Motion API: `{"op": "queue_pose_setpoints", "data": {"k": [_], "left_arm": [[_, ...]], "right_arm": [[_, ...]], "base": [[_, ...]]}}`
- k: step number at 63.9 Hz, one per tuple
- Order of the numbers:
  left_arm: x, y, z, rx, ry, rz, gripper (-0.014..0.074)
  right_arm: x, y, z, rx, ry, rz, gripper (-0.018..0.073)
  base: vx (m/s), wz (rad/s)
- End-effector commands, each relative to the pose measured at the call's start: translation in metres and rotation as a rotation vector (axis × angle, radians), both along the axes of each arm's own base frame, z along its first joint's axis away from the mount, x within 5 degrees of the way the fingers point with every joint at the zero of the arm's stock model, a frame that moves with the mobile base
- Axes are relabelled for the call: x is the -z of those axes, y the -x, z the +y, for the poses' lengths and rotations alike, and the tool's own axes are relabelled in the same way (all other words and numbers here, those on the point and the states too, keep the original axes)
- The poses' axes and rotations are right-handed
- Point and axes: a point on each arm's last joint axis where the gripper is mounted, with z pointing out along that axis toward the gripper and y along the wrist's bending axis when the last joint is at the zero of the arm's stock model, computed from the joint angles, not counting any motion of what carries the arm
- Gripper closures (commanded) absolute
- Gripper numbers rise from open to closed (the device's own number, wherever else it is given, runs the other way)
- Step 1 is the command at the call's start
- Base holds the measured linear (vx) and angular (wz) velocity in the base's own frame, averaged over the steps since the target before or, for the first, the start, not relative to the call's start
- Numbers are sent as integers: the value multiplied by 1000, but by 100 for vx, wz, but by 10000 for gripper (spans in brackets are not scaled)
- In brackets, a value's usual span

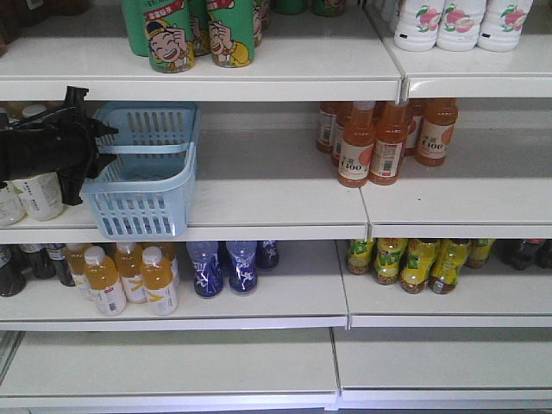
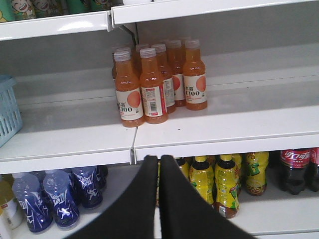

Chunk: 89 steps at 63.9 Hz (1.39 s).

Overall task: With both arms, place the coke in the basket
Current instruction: 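Grasp the light-blue basket handle with the left gripper, then lift the basket off the shelf and lower it near the robot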

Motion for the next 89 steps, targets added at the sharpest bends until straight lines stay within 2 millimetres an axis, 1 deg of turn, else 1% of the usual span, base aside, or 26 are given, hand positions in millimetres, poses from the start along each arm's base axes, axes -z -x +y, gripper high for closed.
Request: {"op": "queue_pose_setpoints", "data": {"k": [1,4,17,34,40,50,59,63,75,79,82,89], "left_arm": [[-39,2,-6,43,36,-140,526],[-41,2,-8,91,6,-168,608],[-46,7,-20,265,-51,-257,604],[-58,21,-42,531,83,-357,604],[-61,26,-47,608,102,-391,604],[-62,42,-55,749,156,-412,604],[-56,70,-64,847,108,-406,604],[-57,83,-70,887,89,-428,604],[-52,135,-90,1011,59,-491,604],[-47,152,-95,1040,42,-498,604],[-46,163,-97,1055,26,-513,604],[-37,191,-102,1077,2,-542,604]], "right_arm": [[-4,1,1,-6,12,-82,564],[-4,1,1,-6,12,-82,564],[-4,1,1,-6,12,-82,564],[-4,1,1,-6,12,-82,564],[-4,1,1,-6,12,-82,564],[-4,1,1,-6,12,-82,564],[-4,1,1,-6,12,-82,564],[-4,1,1,-6,12,-82,564],[-4,1,1,-6,12,-82,564],[-4,1,1,-6,12,-82,564],[-4,1,1,-6,12,-82,564],[-4,1,1,-6,12,-82,564]], "base": [[0,0],[0,0],[0,0],[0,0],[0,0],[0,0],[0,0],[0,0],[0,0],[0,0],[0,0],[0,0]]}}
